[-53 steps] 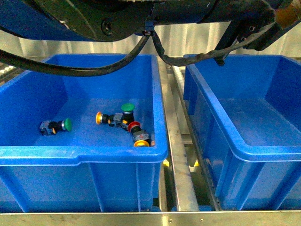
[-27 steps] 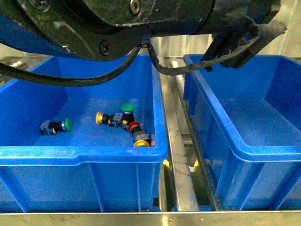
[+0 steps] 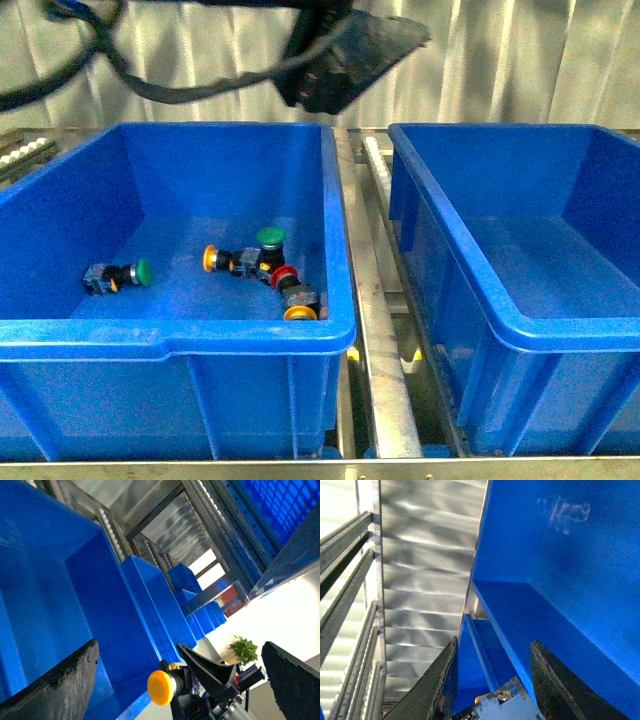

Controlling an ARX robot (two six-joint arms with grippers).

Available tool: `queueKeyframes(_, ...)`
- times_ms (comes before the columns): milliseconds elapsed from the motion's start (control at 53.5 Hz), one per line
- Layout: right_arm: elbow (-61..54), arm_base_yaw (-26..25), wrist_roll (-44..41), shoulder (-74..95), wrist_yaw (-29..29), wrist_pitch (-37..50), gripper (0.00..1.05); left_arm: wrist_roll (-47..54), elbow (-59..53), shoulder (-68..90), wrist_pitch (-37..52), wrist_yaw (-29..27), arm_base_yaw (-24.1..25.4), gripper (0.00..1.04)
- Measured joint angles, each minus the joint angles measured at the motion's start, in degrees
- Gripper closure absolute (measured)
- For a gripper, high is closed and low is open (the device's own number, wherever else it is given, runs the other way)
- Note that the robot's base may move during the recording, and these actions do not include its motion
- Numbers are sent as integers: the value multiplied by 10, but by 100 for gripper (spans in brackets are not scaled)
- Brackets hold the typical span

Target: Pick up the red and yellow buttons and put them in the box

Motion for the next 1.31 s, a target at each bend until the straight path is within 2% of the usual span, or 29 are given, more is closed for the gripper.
queueKeyframes(150, 0, -1, -21, 0, 5, 0, 68, 52, -69, -109, -49, -2, 46, 8)
queueKeyframes(374, 0, 12, -48, 0, 28, 0, 68, 99, -219, -359, -150, 23, 163, 8)
queueKeyframes(580, 2, 39, -62, -3, 47, -1, 68, 119, -331, -549, -264, 21, 209, 8)
queueKeyframes(617, 3, 42, -66, -4, 49, -2, 68, 146, -339, -571, -293, -33, 198, 11)
queueKeyframes(654, 4, 46, -68, -5, 52, -2, 68, 201, -355, -610, -345, -153, 168, 19)
queueKeyframes(692, 4, 50, -71, -7, 54, -5, 68, 264, -377, -647, -378, -240, 148, 25)
queueKeyframes(767, 6, 55, -79, -9, 59, -8, 68, 359, -440, -719, -406, -342, 147, 38)
queueKeyframes(897, 9, 61, -89, -12, 66, -11, 68, 432, -513, -797, -390, -333, 203, 59)
queueKeyframes(1010, 11, 69, -98, -16, 67, -13, 68, 454, -567, -826, -377, -319, 214, 79)
queueKeyframes(1066, 11, 70, -107, -17, 71, -15, 68, 460, -583, -837, -377, -261, 250, 90)
queueKeyframes(1140, 11, 70, -112, -18, 75, -15, 68, 463, -592, -846, -377, -237, 294, 102)
queueKeyframes(1309, 11, 71, -124, -21, 74, -15, 68, 466, -611, -863, -370, -229, 306, 102)
